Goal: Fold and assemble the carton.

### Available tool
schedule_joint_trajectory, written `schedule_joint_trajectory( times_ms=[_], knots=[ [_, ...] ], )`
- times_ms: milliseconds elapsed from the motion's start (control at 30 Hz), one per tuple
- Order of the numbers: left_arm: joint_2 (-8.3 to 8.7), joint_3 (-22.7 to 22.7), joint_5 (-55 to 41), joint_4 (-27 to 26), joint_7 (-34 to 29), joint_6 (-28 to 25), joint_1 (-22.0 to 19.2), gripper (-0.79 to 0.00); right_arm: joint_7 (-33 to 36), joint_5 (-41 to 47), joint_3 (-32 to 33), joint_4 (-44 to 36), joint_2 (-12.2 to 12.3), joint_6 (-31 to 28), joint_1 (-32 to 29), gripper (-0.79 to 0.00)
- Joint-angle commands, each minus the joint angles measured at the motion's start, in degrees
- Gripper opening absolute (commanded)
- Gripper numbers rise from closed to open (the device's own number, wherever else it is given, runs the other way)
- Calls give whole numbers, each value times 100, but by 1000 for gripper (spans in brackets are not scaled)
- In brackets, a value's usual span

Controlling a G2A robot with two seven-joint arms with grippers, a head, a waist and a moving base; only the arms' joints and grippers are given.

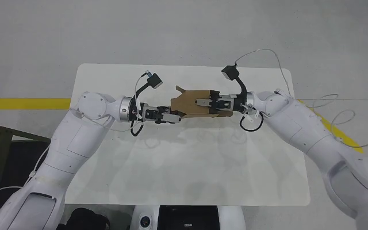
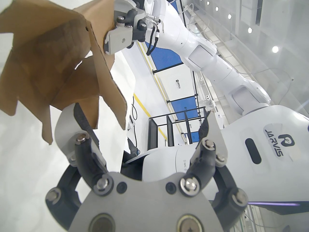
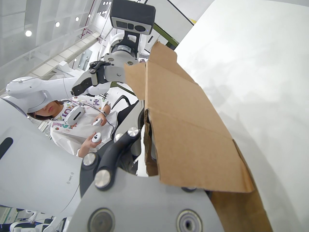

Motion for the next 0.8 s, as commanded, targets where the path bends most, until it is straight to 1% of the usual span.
schedule_joint_trajectory(
  times_ms=[0,433,767],
  knots=[
    [-3,-1,-20,-16,-10,16,16,0,0,-18,54,28,-14,0,3,-785],
    [-38,50,-38,-108,-54,63,94,0,0,-276,449,106,-191,0,7,-785],
    [-61,45,-74,-91,-75,71,99,0,0,-322,649,67,-346,0,-124,-785]
  ],
)
